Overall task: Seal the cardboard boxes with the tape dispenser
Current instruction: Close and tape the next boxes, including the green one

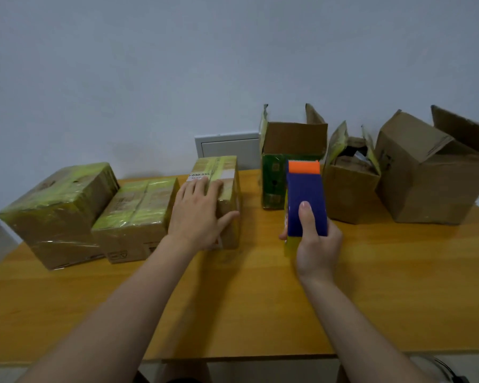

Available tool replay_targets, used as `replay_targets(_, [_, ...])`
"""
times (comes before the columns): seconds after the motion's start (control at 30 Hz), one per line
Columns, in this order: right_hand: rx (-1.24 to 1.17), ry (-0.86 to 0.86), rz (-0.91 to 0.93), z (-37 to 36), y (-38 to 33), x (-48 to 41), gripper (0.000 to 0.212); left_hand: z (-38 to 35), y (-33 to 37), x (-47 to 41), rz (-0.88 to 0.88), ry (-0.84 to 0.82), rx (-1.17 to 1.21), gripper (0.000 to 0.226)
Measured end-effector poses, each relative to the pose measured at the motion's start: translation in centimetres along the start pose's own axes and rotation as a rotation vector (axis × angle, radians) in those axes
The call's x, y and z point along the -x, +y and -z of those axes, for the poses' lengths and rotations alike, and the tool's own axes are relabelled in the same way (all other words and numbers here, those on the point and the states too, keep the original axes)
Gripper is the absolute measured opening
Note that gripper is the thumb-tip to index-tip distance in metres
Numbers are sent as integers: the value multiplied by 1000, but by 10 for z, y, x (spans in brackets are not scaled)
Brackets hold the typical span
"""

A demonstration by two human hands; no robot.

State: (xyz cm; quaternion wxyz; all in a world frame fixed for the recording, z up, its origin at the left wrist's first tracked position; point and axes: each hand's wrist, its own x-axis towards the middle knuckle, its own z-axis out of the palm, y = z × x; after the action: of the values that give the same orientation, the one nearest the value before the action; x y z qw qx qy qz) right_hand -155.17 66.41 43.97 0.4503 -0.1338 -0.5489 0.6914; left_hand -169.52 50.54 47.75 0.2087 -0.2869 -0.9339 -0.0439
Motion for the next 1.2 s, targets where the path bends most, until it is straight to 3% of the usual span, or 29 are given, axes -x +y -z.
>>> replay_targets(0.2, [42,3,-43,11,31,-1,55,-2,13,-48,60,-84,-39,88])
replay_targets(0.4, [45,0,-76,23,46,-4,51,34,87,-103,-190,299,164,88])
replay_targets(0.57, [68,-61,-64,22,45,-5,35,41,127,-141,-229,92,71,84])
replay_targets(0.73, [84,-29,-60,23,41,-4,22,37,120,-148,-168,68,108,34])
replay_targets(0.97, [8,56,-74,28,22,-7,57,51,90,-110,-204,54,218,18])
replay_targets(1.2, [-26,20,105,33,-39,-31,54,86,69,-53,-281,14,236,14])
